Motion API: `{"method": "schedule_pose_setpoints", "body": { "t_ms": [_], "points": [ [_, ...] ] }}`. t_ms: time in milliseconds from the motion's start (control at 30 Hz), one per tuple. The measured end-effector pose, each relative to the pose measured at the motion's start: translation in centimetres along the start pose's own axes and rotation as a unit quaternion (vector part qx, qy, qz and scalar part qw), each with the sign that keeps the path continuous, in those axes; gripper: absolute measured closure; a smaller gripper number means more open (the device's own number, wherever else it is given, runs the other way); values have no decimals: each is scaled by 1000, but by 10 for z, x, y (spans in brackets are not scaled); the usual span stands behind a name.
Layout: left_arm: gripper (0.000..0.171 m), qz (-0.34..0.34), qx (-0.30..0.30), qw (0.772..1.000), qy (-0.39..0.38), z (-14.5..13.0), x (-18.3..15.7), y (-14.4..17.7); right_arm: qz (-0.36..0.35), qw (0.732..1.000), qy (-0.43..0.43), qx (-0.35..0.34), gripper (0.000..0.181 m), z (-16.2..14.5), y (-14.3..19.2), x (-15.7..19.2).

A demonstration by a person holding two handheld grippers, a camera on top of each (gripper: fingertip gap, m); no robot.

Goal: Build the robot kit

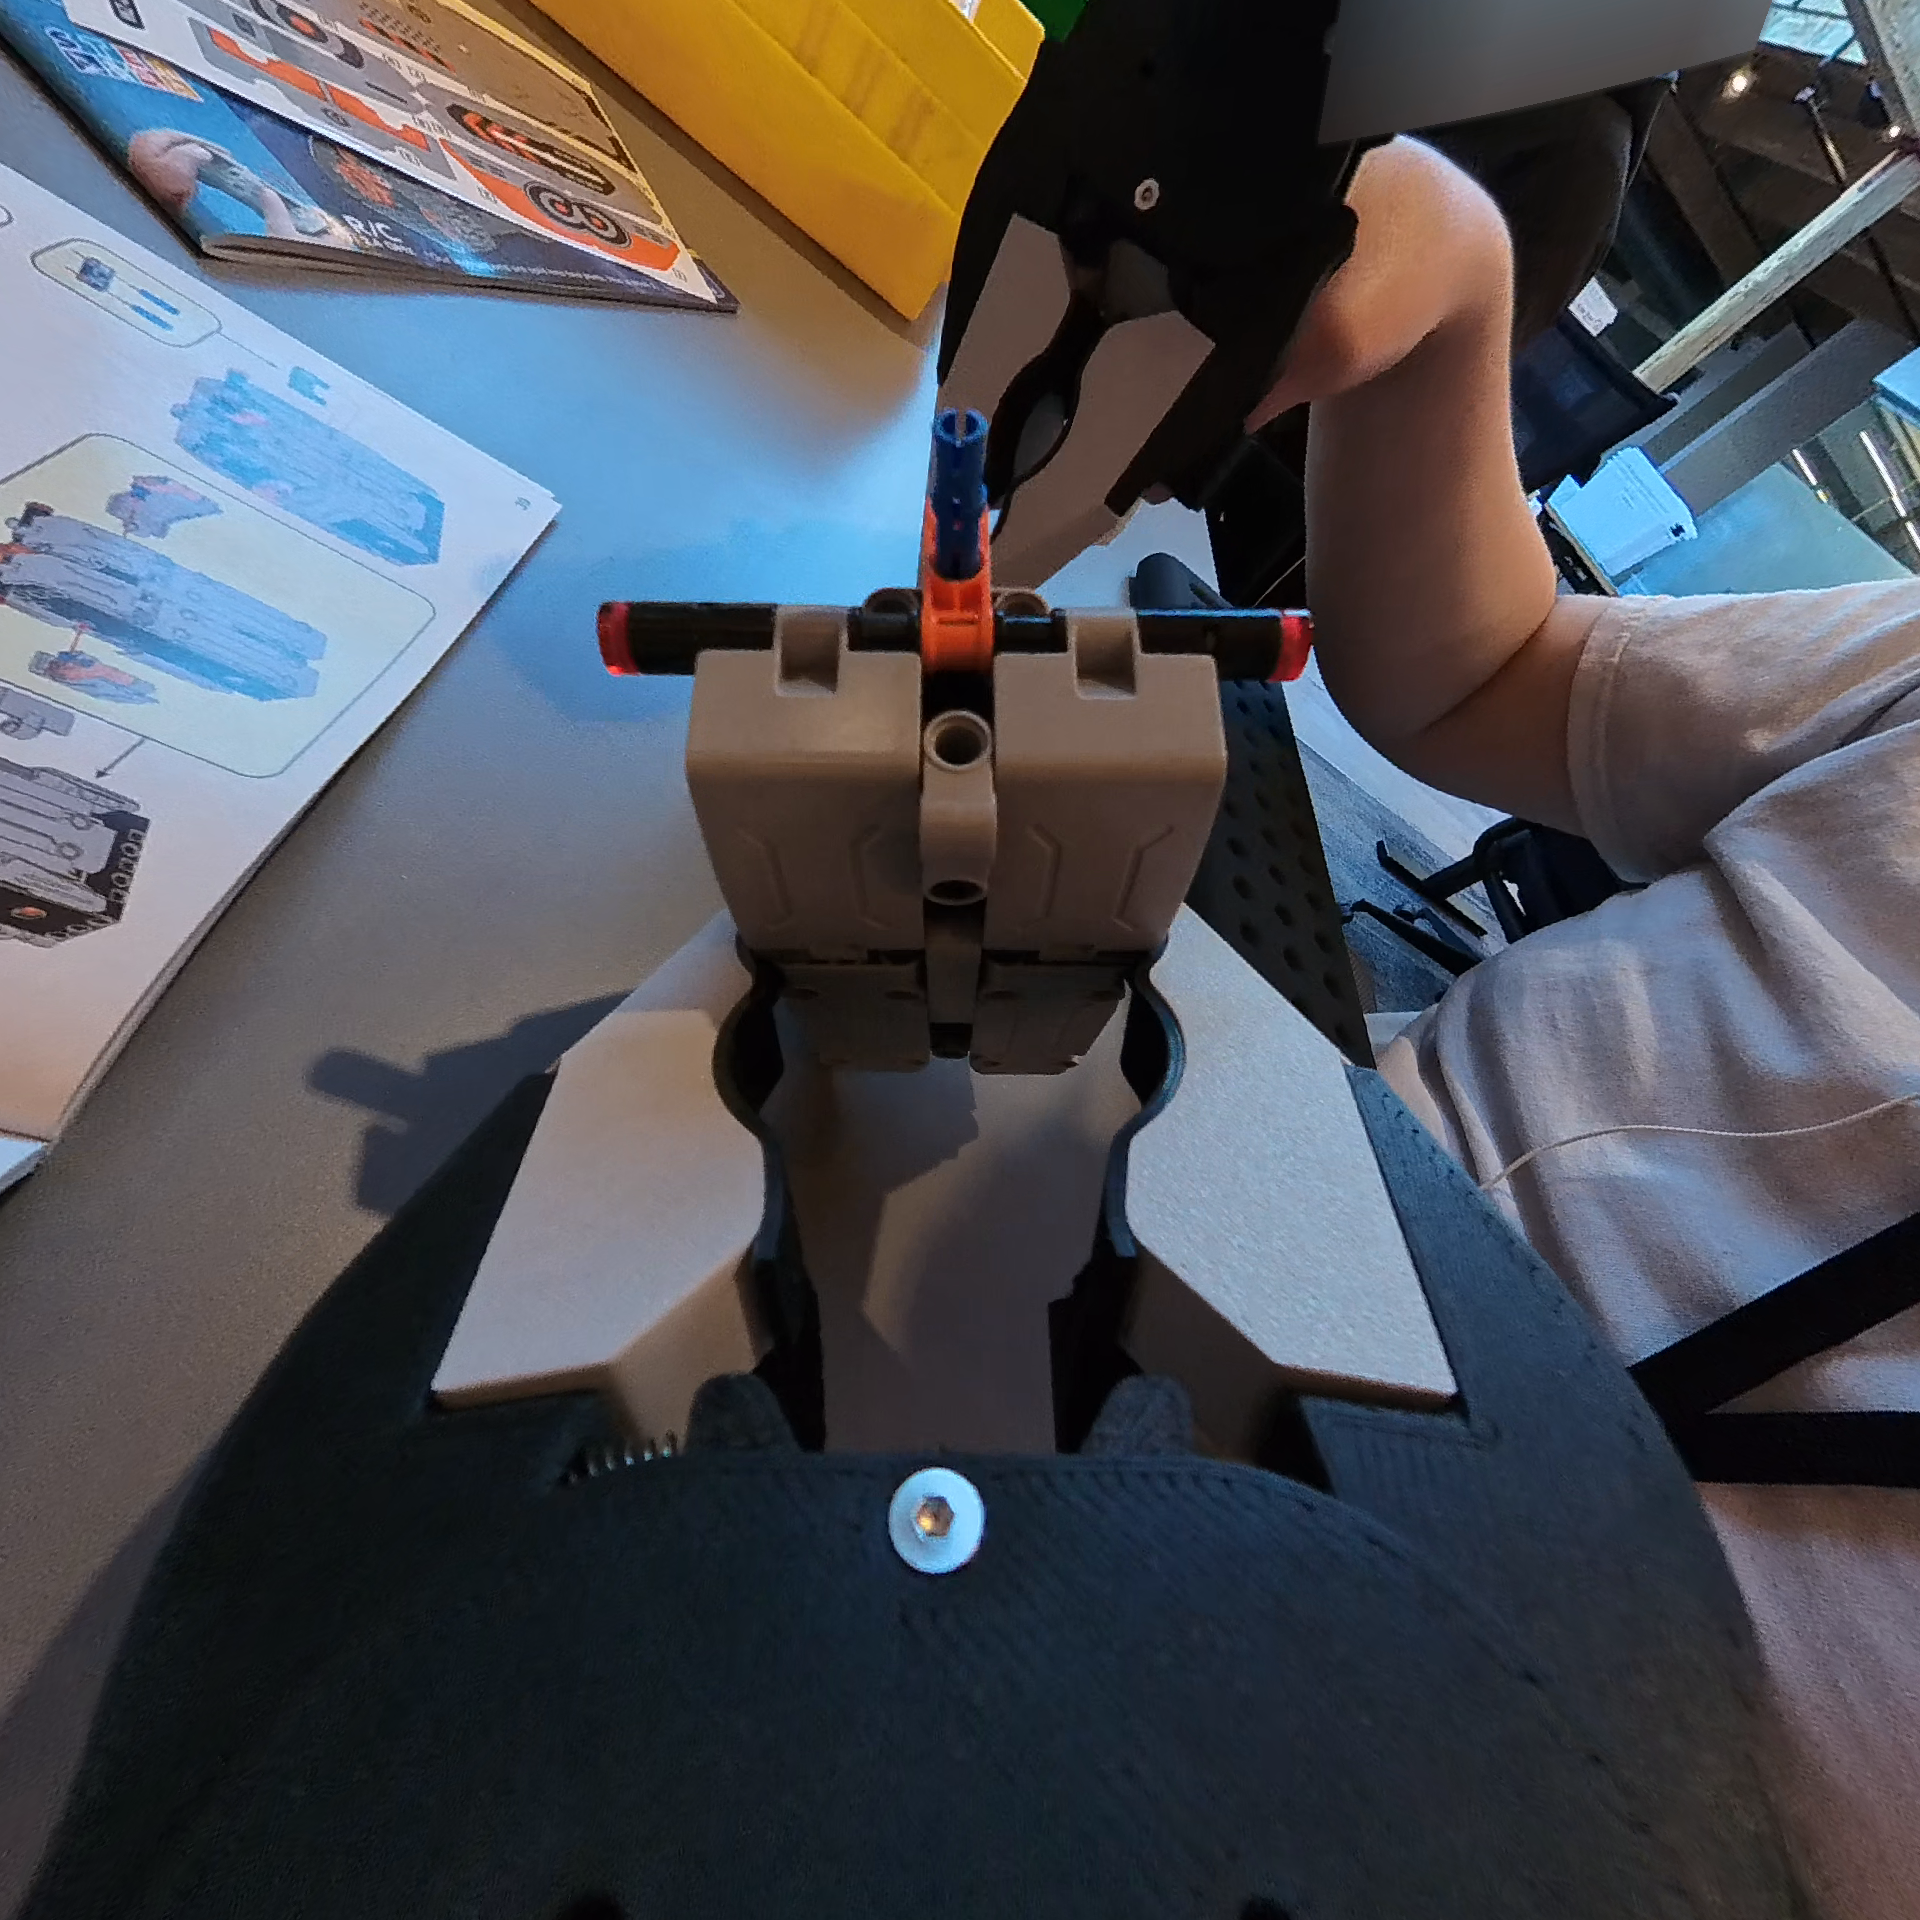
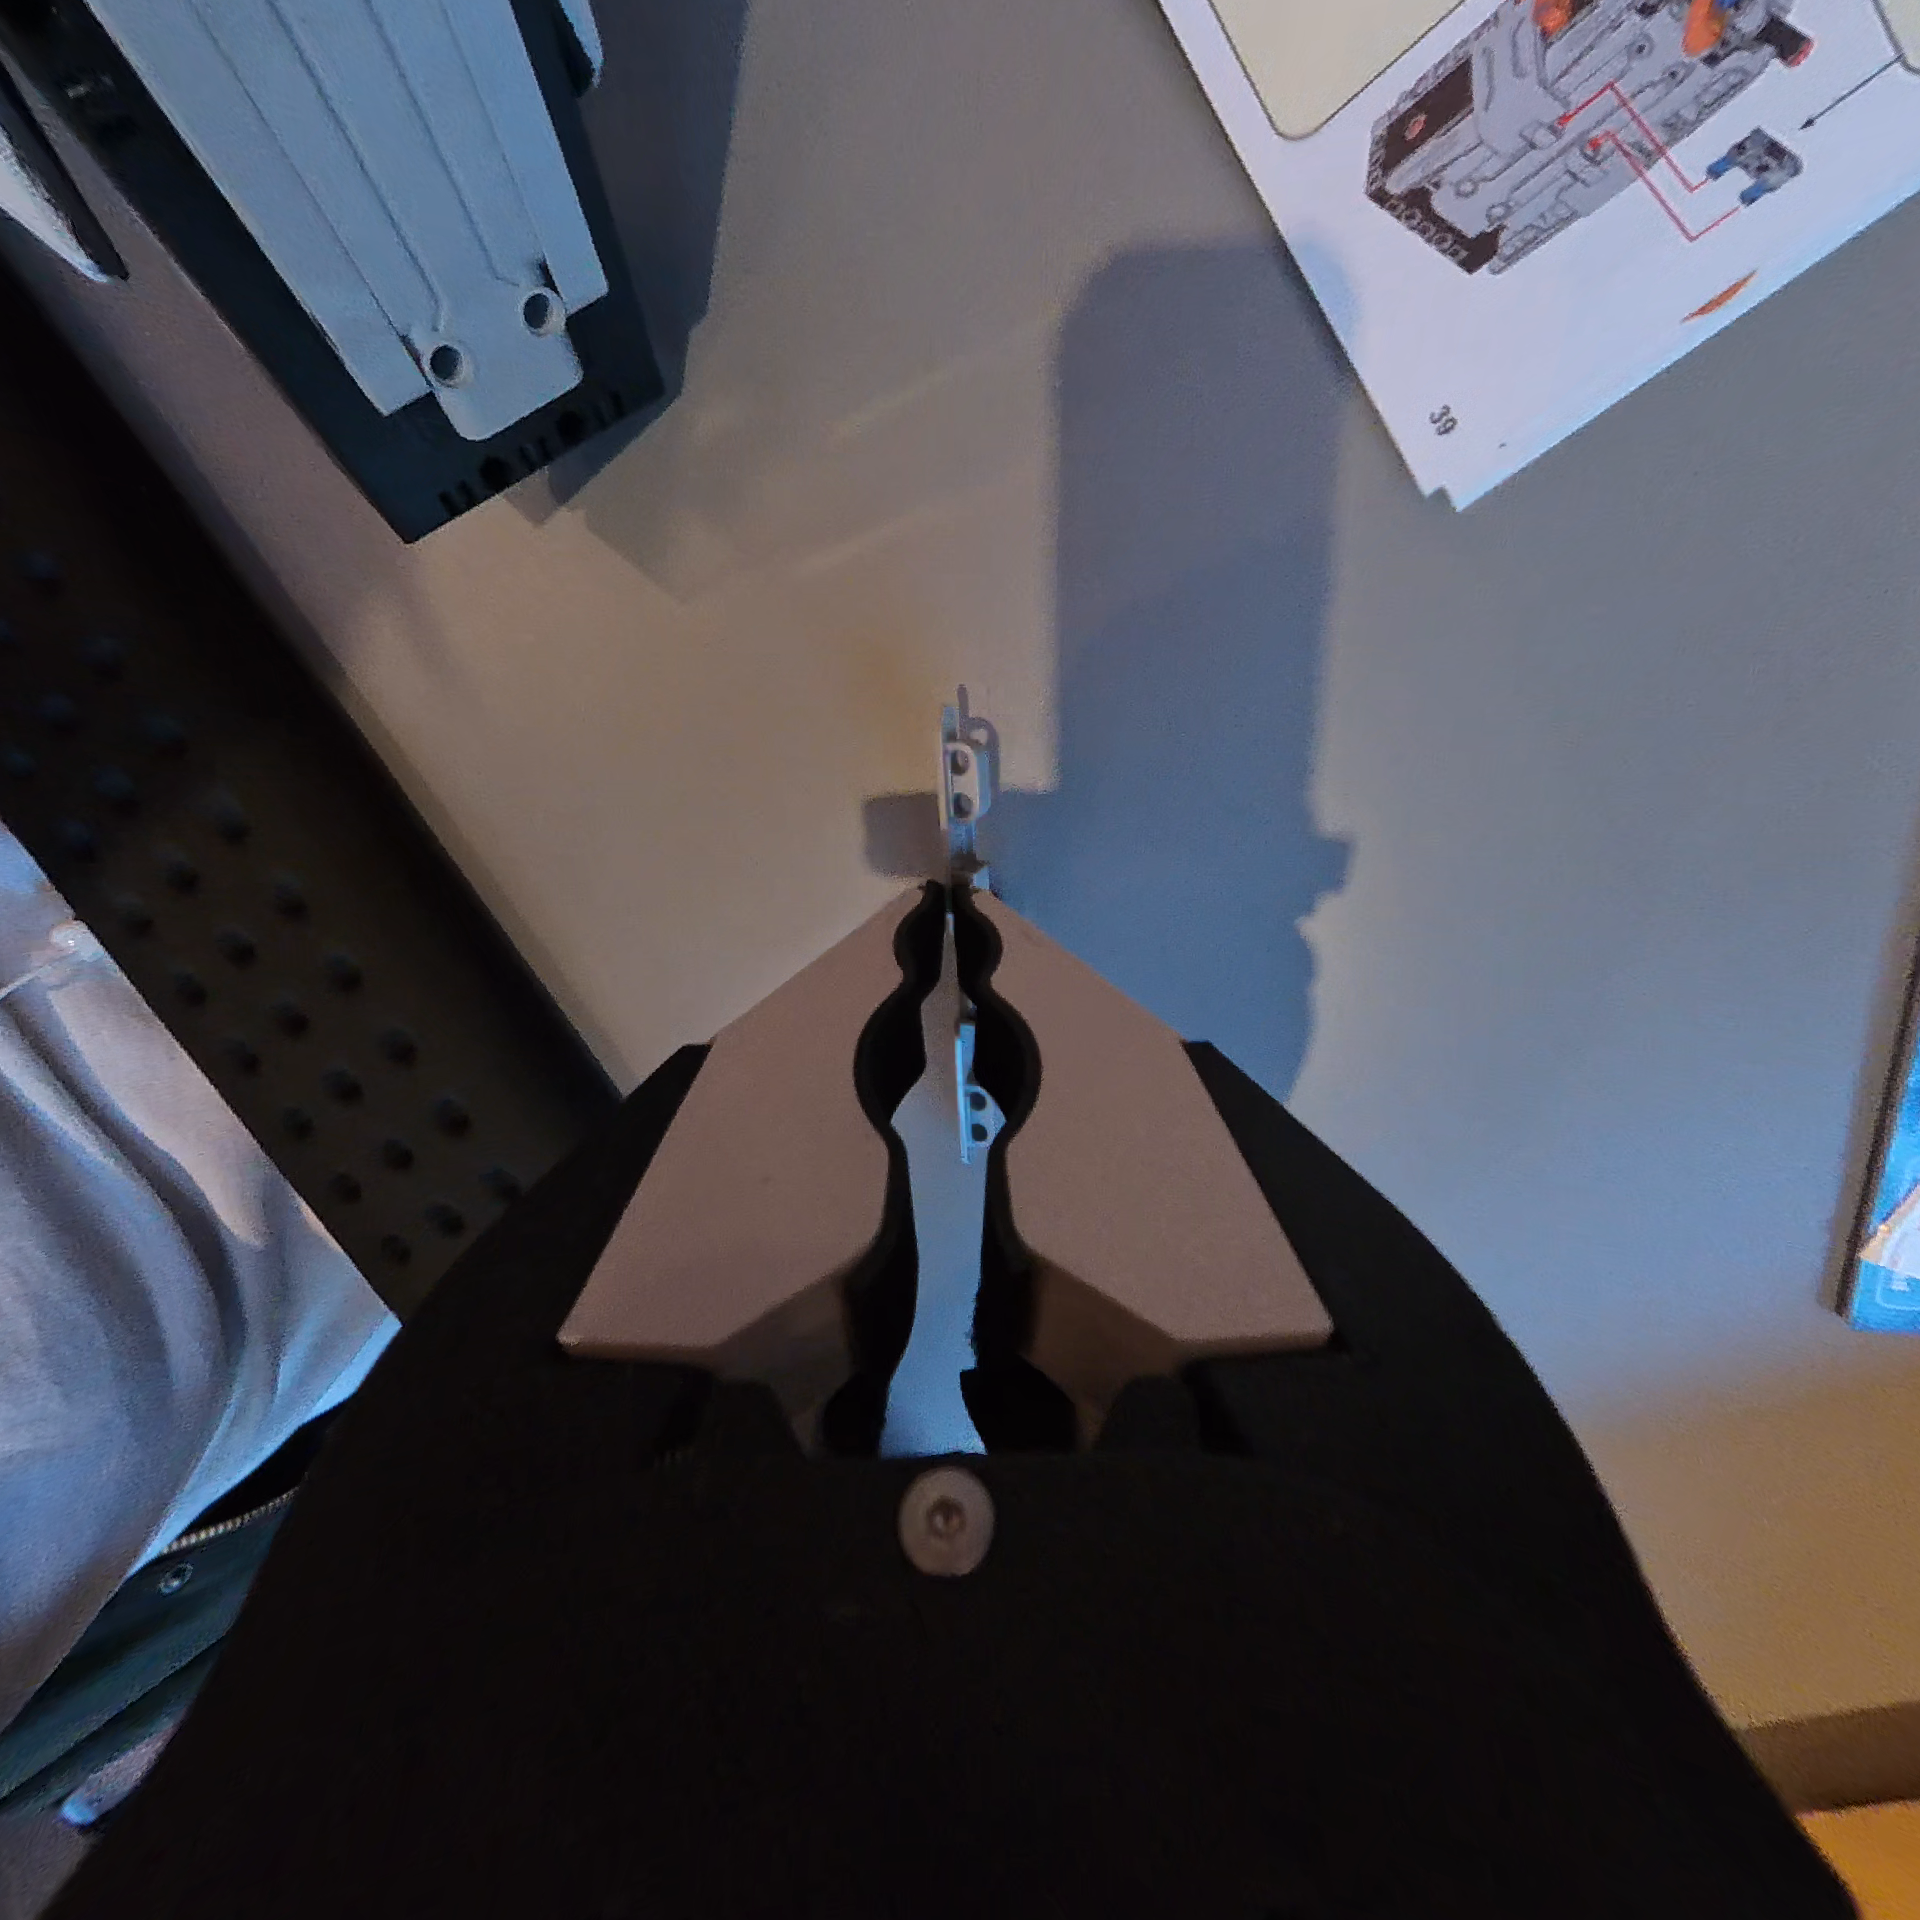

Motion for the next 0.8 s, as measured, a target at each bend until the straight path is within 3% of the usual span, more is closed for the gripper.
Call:
{"method": "schedule_pose_setpoints", "body": {
  "t_ms": [800],
  "points": [
    [107,-3,1,1000,1,0,-1,-1,-4,1000,6,-13,179,-12,3,-11]
  ]
}}
Point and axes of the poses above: each gripper's, where its closed fingertips meet, y back along the fingers, z out of its top, x = y × z across the jaws, the point moved 9 cm from there along y, back along the fingers, and after that the axes turned 6 degrees about y, right-handed, at the moved point
